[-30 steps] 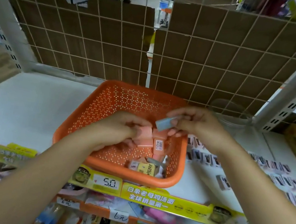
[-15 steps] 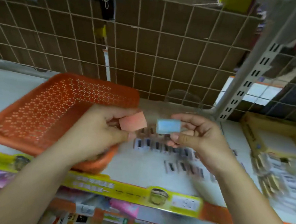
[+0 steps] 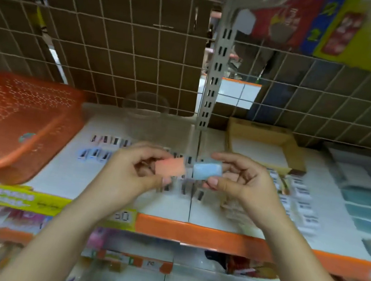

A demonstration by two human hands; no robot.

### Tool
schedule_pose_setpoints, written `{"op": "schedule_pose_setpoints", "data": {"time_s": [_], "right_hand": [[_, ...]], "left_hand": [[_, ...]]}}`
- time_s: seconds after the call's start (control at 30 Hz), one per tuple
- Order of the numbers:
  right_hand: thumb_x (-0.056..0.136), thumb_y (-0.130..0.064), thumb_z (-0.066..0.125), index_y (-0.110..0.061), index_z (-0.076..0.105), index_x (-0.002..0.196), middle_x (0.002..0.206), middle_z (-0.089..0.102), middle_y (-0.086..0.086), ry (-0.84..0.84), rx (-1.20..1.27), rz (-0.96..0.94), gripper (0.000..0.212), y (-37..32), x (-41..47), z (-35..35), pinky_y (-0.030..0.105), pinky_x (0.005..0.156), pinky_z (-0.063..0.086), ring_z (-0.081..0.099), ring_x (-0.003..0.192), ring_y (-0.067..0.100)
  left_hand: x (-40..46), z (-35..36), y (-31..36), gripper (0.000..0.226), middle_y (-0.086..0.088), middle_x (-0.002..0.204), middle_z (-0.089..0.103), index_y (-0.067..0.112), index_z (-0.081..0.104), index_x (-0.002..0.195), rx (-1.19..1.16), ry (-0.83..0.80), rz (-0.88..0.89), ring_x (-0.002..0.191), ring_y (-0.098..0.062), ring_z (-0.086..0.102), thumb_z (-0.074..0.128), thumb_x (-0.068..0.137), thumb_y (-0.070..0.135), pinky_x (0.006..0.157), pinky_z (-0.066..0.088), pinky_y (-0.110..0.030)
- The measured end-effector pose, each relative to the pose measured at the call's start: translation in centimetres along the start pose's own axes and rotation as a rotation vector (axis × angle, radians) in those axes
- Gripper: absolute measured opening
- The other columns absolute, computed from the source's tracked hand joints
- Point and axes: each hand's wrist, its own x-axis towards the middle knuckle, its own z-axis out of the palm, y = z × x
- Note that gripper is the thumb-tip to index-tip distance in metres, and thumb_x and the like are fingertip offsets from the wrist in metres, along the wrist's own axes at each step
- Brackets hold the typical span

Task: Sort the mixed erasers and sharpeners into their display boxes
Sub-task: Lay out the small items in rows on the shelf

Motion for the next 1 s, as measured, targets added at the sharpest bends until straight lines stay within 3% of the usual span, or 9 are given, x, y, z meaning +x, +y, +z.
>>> {"op": "schedule_pose_setpoints", "data": {"time_s": [0.1, 0.3, 0.57, 0.7, 0.8, 0.87, 1.0], "right_hand": [[0.061, 0.004, 0.068, -0.011, 0.063, 0.094, 0.078, 0.068, 0.006, 0.075, -0.017, -0.005, 0.036, 0.4, -2.0, -2.4, 0.022, 0.063, 0.056, 0.07, 0.068, 0.019], [0.069, 0.019, 0.061, -0.005, 0.06, 0.094, 0.074, 0.07, 0.006, 0.164, -0.019, 0.02, 0.035, 0.5, -6.0, -6.7, 0.02, 0.063, 0.054, 0.07, 0.067, 0.019], [0.071, 0.015, 0.064, -0.013, 0.061, 0.087, 0.066, 0.07, 0.006, 0.282, -0.107, 0.0, 0.033, -0.2, -9.9, -15.4, 0.021, 0.064, 0.054, 0.068, 0.063, 0.015], [0.071, 0.004, 0.073, -0.021, 0.068, 0.074, 0.061, 0.055, 0.004, 0.354, -0.356, -0.036, 0.026, -0.3, -11.0, -22.3, 0.021, 0.058, 0.041, 0.049, 0.059, 0.016], [0.069, 0.003, 0.075, -0.026, 0.067, 0.074, 0.06, 0.055, -0.007, 0.337, -0.45, -0.03, 0.031, -0.8, -10.7, -27.8, 0.014, 0.056, 0.04, 0.046, 0.057, 0.007], [0.069, 0.001, 0.075, -0.027, 0.066, 0.076, 0.061, 0.054, -0.002, 0.29, -0.498, 0.005, 0.03, -1.0, -10.3, -30.8, 0.019, 0.058, 0.04, 0.045, 0.058, 0.012], [0.069, 0.0, 0.076, -0.029, 0.064, 0.079, 0.063, 0.056, -0.009, 0.161, -0.511, 0.096, 0.033, -0.9, -9.3, -34.4, 0.021, 0.061, 0.044, 0.048, 0.058, 0.011]], "left_hand": [[-0.2, 2.3, 0.5, 0.045, 0.003, 0.094, 0.061, 0.033, 0.063, 0.085, 0.059, -0.003, 0.044, 0.077, 0.0, 0.055, 0.076, 0.064, -0.005, 0.067, 0.041, -0.005], [-1.0, 6.9, 0.6, 0.051, 0.014, 0.097, 0.059, 0.036, 0.062, 0.089, -0.016, -0.006, 0.003, 0.075, 0.005, 0.055, 0.076, 0.064, -0.006, 0.075, 0.043, -0.007], [-1.2, 14.5, 3.5, 0.046, 0.009, 0.091, 0.063, 0.035, 0.065, 0.084, 0.029, -0.038, 0.069, 0.083, -0.006, 0.06, 0.079, 0.063, -0.004, 0.081, 0.048, -0.016], [-0.5, 20.7, 5.2, 0.037, 0.017, 0.093, 0.064, 0.036, 0.065, 0.086, 0.007, 0.009, 0.097, 0.085, -0.004, 0.061, 0.079, 0.06, 0.014, 0.079, 0.049, -0.015], [0.6, 25.8, 6.4, 0.039, 0.017, 0.091, 0.064, 0.038, 0.065, 0.087, 0.003, 0.048, 0.091, 0.086, -0.005, 0.061, 0.08, 0.06, 0.013, 0.079, 0.047, -0.015], [1.2, 28.8, 7.1, 0.045, 0.015, 0.091, 0.064, 0.038, 0.064, 0.087, 0.019, 0.06, 0.087, 0.087, -0.007, 0.06, 0.08, 0.063, 0.003, 0.08, 0.048, -0.018], [1.6, 32.5, 8.1, 0.045, 0.006, 0.094, 0.062, 0.034, 0.064, 0.086, 0.031, 0.078, 0.076, 0.084, -0.008, 0.059, 0.079, 0.062, -0.001, 0.076, 0.048, -0.015]]}}
